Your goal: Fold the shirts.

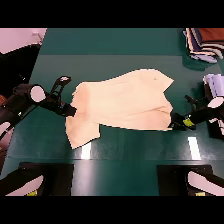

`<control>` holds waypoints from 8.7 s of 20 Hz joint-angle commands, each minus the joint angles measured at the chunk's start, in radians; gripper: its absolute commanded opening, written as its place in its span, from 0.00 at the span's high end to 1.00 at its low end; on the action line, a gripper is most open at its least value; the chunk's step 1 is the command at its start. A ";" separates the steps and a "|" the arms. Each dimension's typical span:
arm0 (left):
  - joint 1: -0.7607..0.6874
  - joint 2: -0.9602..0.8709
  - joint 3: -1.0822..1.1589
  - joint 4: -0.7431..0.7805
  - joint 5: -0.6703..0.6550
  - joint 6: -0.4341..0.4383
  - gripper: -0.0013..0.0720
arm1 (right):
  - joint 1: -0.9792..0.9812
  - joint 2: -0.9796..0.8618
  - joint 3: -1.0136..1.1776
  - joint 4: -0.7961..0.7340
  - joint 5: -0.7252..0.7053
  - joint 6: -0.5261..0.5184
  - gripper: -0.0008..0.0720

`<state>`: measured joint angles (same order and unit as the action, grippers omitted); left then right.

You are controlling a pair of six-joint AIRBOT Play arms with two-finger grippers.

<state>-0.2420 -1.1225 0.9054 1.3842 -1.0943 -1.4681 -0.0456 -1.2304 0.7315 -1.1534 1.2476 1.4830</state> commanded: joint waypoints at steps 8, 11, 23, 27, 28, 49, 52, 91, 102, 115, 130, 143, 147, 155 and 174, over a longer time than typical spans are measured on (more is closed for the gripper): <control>0.112 0.270 0.319 0.064 -0.076 -0.076 0.95 | 0.031 0.312 0.390 0.000 -0.032 0.000 0.97; 0.112 0.375 0.587 0.106 -0.061 -0.076 0.95 | 0.031 0.392 0.643 -0.003 -0.051 0.000 0.97; 0.112 0.402 1.141 0.060 0.049 -0.063 0.95 | 0.031 0.369 1.294 -0.236 0.165 0.027 0.97; 0.112 0.244 1.073 0.064 -0.150 -0.016 0.95 | 0.031 0.192 1.343 -0.236 0.273 0.036 0.97; 0.112 0.182 1.040 0.075 -0.182 -0.016 0.95 | 0.031 0.156 1.302 -0.236 0.281 0.036 0.97; 0.112 -0.611 0.937 0.106 -0.069 0.036 0.95 | 0.033 -0.599 1.267 -0.160 0.186 -0.011 0.97; 0.112 -0.606 0.946 0.130 -0.214 0.033 0.95 | 0.040 -0.510 1.088 -0.159 0.180 -0.011 0.97; 0.112 0.156 -0.355 -0.147 -0.045 -0.256 0.31 | 0.063 0.023 0.406 -0.016 0.046 -0.056 0.37; 0.112 0.160 -0.305 -0.151 -0.059 -0.218 0.95 | -0.071 0.035 0.368 -0.054 0.254 -0.104 0.37; 0.112 0.159 -0.238 -0.150 -0.013 -0.173 0.95 | -0.227 0.117 -0.180 0.133 0.099 -0.122 0.37; 0.112 0.478 -0.216 -0.067 -0.427 -0.193 0.95 | -0.180 0.415 -0.174 0.047 0.296 -0.152 0.97; 0.112 0.155 0.114 -0.009 -0.022 -0.029 0.95 | -0.010 0.081 0.347 -0.016 0.184 -0.094 0.97; 0.112 -0.072 0.196 -0.003 0.132 -0.023 0.95 | 0.026 -0.175 0.572 -0.015 0.180 -0.094 0.96; 0.112 -0.192 0.314 -0.003 0.136 -0.051 0.09 | -0.084 -0.406 0.756 0.245 0.229 -0.175 0.47; 0.033 -0.201 0.367 -0.330 0.200 -0.024 0.95 | -0.076 -0.496 0.498 0.373 0.094 -0.325 0.81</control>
<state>-0.1635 -1.3197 1.2713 1.0725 -0.9867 -1.4914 -0.1753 -1.7206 1.2026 -0.7959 1.3678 1.1660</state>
